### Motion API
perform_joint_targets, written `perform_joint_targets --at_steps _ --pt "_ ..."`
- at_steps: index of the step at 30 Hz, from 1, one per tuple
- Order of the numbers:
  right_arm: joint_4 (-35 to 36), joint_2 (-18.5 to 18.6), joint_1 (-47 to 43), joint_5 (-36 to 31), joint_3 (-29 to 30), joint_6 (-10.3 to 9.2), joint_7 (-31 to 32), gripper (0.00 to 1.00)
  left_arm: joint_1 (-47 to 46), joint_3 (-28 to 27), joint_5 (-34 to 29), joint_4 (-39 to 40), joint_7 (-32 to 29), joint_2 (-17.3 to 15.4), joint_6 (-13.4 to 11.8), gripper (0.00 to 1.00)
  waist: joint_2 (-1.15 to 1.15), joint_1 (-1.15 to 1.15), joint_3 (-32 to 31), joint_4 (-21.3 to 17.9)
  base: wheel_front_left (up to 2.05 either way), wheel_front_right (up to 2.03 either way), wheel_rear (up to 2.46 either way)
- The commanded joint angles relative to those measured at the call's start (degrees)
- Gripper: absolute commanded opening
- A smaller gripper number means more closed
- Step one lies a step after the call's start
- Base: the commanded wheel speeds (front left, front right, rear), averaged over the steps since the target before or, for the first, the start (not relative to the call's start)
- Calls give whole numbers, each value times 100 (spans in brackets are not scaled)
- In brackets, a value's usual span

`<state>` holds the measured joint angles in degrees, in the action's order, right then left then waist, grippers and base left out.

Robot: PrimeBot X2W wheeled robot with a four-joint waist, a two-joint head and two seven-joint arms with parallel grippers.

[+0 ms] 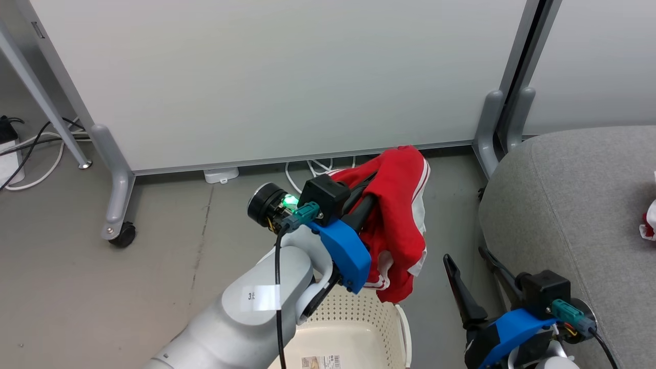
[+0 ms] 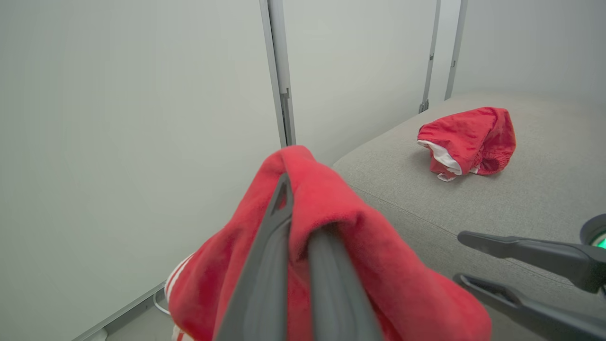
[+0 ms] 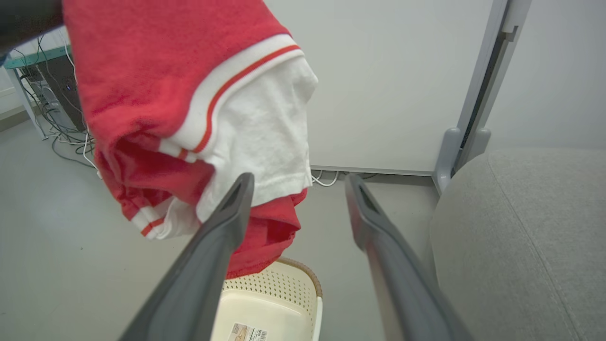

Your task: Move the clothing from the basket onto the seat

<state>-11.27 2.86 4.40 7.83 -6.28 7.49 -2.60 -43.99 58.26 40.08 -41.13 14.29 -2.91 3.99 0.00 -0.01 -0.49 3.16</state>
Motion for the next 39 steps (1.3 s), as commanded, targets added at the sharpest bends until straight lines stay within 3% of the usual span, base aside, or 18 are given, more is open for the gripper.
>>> perform_joint_targets --at_steps 1,10,25,39 --pt "29 6 -72 31 -10 1 9 100 -123 78 90 -33 29 1 -58 0 0 1 12 -14 0 0 0" --pt "47 5 -73 10 -95 1 25 100 -256 370 418 -176 76 1 -169 0 0 1 61 -39 0 0 0" --pt "-213 6 137 143 -855 1 52 100 -342 597 618 -145 97 2 -243 0 0 1 130 -2 0 0 0" --pt "-796 6 934 316 -1049 1 -79 100 -331 620 611 -72 99 3 -232 0 0 1 199 41 0 0 0"
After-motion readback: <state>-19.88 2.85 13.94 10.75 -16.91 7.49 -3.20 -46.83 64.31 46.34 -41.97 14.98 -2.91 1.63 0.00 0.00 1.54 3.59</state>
